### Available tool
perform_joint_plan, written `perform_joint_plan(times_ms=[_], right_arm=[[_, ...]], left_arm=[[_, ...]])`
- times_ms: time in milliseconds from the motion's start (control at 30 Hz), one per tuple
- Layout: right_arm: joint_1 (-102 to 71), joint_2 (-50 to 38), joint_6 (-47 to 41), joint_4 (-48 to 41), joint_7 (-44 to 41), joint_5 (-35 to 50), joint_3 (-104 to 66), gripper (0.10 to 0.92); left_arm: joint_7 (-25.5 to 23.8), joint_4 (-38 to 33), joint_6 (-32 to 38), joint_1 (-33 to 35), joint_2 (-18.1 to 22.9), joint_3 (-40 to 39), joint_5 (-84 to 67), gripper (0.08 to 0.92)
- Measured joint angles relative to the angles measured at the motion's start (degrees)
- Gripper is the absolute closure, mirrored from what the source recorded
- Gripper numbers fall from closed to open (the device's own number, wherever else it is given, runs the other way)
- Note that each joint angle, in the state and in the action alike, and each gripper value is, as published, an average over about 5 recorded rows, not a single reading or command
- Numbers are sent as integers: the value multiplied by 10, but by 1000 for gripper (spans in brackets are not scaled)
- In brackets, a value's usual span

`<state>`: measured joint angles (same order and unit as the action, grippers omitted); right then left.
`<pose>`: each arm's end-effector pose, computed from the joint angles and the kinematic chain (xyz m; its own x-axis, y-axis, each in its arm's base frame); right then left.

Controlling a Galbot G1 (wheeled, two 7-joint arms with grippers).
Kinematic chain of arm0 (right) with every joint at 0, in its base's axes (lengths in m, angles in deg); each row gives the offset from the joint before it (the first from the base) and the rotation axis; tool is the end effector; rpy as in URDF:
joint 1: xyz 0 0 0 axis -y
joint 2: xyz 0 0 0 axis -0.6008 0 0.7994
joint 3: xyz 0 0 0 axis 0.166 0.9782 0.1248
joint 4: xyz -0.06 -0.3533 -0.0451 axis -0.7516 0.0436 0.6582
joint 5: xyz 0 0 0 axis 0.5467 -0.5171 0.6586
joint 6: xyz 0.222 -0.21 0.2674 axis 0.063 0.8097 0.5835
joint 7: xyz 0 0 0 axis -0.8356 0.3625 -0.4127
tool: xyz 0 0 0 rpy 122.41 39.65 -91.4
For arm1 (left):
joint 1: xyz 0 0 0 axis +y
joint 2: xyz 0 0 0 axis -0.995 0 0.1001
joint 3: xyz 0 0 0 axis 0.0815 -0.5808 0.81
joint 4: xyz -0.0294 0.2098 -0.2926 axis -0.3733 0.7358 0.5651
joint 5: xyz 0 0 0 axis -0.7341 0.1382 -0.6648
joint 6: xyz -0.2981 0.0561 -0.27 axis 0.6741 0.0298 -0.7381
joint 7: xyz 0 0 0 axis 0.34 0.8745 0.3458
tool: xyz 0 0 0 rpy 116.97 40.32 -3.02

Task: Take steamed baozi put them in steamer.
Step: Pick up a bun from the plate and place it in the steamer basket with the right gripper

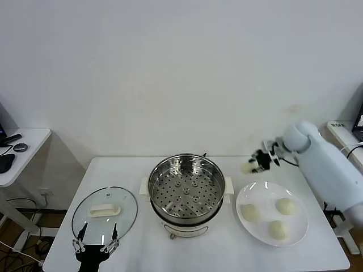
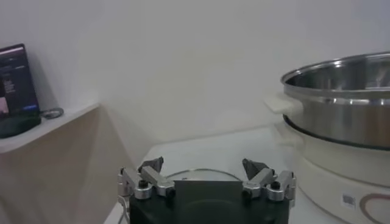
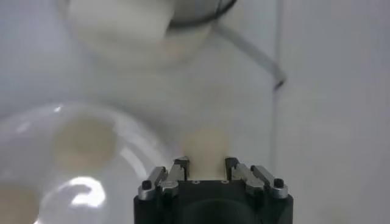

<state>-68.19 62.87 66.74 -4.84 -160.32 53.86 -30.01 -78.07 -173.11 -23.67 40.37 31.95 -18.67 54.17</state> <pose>0.6271 -0.1203 -0.0903 -0.2965 -0.3638 0.8830 -0.9068 -0.1829 -0.3799 0.1396 0.0458 -0.3195 -0.9708 -0.1290 0.2022 -0.0844 0.9729 0.2155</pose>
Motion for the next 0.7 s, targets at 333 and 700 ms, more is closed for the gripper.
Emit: perform_joint_plan(times_ms=[333,700], right_arm=[[143,86,128,-48,-12,122,131,619],[216,176,331,-52,-16,71,240,622]], left_arm=[[5,-2,-1,-6,4,7,-9,177],[5,-3,-3,-12,10,6,-9,177]])
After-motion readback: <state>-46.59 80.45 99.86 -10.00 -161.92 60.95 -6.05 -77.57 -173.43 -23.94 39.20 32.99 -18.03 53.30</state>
